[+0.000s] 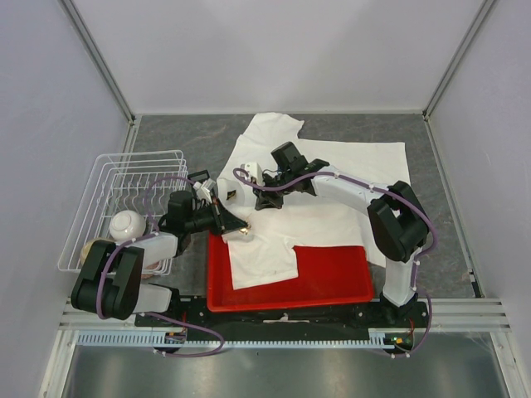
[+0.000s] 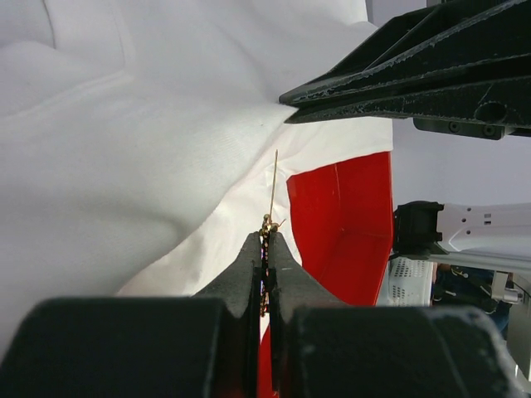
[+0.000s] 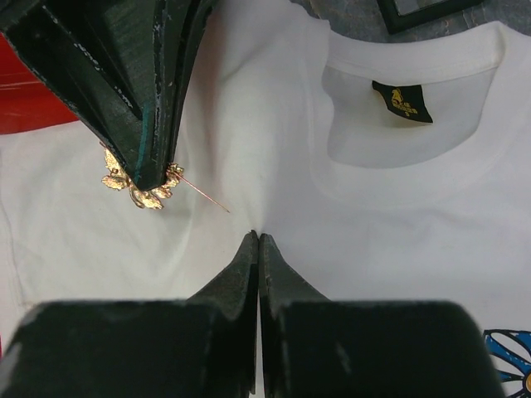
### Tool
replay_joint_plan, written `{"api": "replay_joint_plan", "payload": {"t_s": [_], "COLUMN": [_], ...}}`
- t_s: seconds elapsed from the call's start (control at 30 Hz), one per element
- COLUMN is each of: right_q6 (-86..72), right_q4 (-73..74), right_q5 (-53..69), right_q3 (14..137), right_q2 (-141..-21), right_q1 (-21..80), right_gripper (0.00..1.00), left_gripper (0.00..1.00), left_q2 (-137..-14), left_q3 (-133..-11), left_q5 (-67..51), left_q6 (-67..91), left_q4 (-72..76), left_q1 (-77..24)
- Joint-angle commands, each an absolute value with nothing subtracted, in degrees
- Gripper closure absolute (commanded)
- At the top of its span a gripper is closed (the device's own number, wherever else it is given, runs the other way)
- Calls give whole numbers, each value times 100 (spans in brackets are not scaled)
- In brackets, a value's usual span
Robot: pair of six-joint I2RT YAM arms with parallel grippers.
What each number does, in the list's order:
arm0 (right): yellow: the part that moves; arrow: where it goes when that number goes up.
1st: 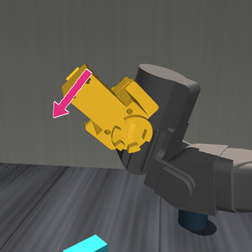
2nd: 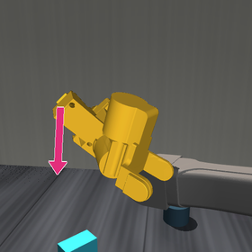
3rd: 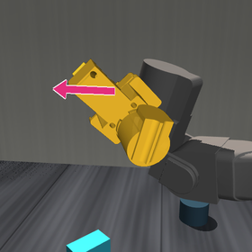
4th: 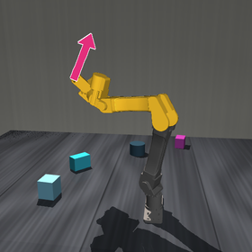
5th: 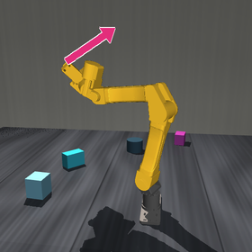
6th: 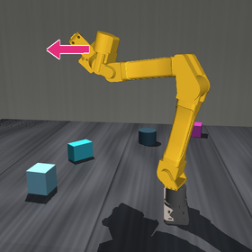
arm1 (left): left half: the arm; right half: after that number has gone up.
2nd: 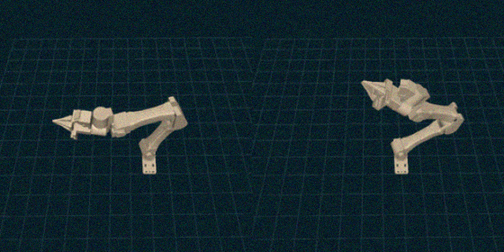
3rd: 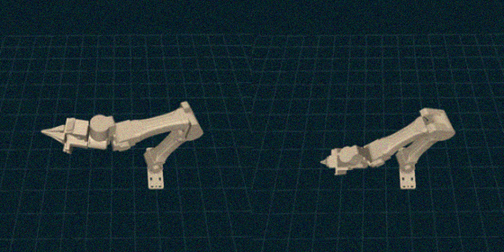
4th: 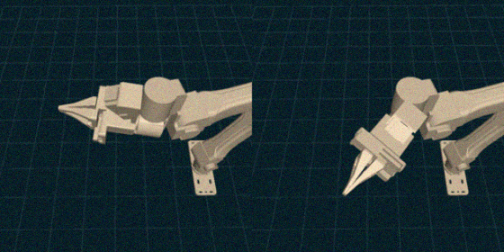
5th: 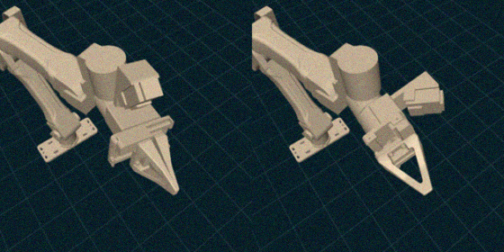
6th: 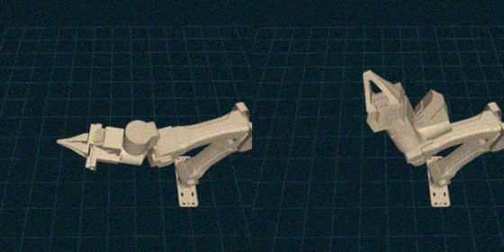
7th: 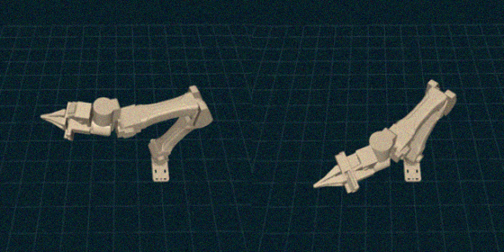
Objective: Pin the brooch onto the clothing
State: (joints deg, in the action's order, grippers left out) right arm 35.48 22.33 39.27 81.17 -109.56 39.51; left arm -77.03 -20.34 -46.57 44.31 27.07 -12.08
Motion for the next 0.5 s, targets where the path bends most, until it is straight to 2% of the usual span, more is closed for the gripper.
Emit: {"api": "replay_joint_plan", "payload": {"t_s": [0.0,0.47], "right_q6": [3358,2751], "right_q4": [2241,2092], "right_q5": [4227,4421], "right_q3": [8367,8446], "right_q2": [-10854,-10960], "right_q1": [3911,3788], "right_gripper": [100,100], "left_gripper": [98,98], "left_q2": [-7691,-8033], "left_q3": [-2241,-2513], "left_q5": [-4535,-4280], "left_q6": [4570,4746], "left_q4": [2909,3190], "left_q1": [-1178,-1169]}}
